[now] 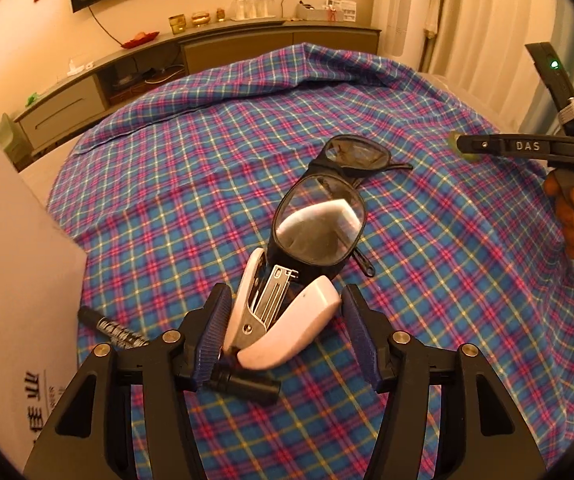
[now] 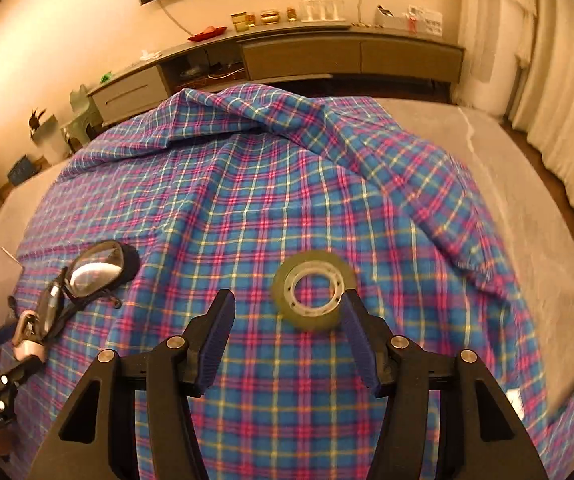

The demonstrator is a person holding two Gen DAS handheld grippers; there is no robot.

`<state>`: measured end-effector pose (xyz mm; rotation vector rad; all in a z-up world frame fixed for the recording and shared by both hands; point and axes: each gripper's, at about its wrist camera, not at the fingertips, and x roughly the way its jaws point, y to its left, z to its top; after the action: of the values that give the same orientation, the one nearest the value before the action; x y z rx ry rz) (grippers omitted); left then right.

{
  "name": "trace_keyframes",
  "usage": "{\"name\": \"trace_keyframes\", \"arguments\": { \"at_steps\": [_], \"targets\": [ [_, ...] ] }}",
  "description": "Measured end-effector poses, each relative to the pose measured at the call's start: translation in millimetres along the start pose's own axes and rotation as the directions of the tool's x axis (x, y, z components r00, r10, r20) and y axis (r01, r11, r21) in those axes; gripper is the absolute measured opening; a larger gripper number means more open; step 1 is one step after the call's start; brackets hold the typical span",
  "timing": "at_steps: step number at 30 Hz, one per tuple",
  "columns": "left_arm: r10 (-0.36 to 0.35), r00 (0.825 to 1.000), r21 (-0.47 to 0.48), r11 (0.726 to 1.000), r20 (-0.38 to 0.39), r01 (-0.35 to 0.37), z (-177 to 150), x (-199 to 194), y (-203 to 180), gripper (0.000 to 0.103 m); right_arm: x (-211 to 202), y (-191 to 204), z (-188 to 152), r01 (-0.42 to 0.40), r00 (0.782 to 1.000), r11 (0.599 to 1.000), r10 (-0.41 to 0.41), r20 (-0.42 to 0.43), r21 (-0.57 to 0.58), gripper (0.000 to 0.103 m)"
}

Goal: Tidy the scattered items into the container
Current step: 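Grasp the white stapler with the left tool while the right tool grasps the green tape roll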

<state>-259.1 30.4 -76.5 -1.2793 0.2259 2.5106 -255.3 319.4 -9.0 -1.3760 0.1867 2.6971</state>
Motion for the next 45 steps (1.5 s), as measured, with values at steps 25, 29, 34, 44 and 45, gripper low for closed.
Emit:
{"name": "trace_keyframes", "arguments": {
  "at_steps": [25,29,34,44,45],
  "targets": [
    [-0.045,0.998,-0.076,0.996,0.045,0.048,-5.5,-0.3,11.1,0.054,0.5,-0.7,-4.9,0.037,0.999,0.998,-0.035,0.040,-0.045,0.048],
    [-0.050,0.997,-0.078,0.995,0.056,0.055,-7.6,-4.8,9.8,0.052,-10.7,1.1,-4.0,0.026,0.998,0.999,-0.023,0.054,-0.042,0.048],
    [-0.054,0.996,-0.122,0.991,0.069,0.062,-10.0,-14.0,16.3,0.052,-26.8,9.0,-2.4,0.011,0.997,0.999,-0.009,0.075,-0.034,0.048],
    [-0.058,0.992,-0.154,0.985,0.111,0.075,-22.5,-54.7,11.5,0.051,-64.6,38.3,-17.2,-0.112,0.990,0.993,0.114,0.081,-0.034,0.048],
    [-0.055,0.992,-0.157,0.985,0.113,0.073,-25.4,-59.1,9.9,0.051,-67.5,41.8,-20.3,-0.127,0.989,0.991,0.129,0.078,-0.033,0.048]
  ]
}}
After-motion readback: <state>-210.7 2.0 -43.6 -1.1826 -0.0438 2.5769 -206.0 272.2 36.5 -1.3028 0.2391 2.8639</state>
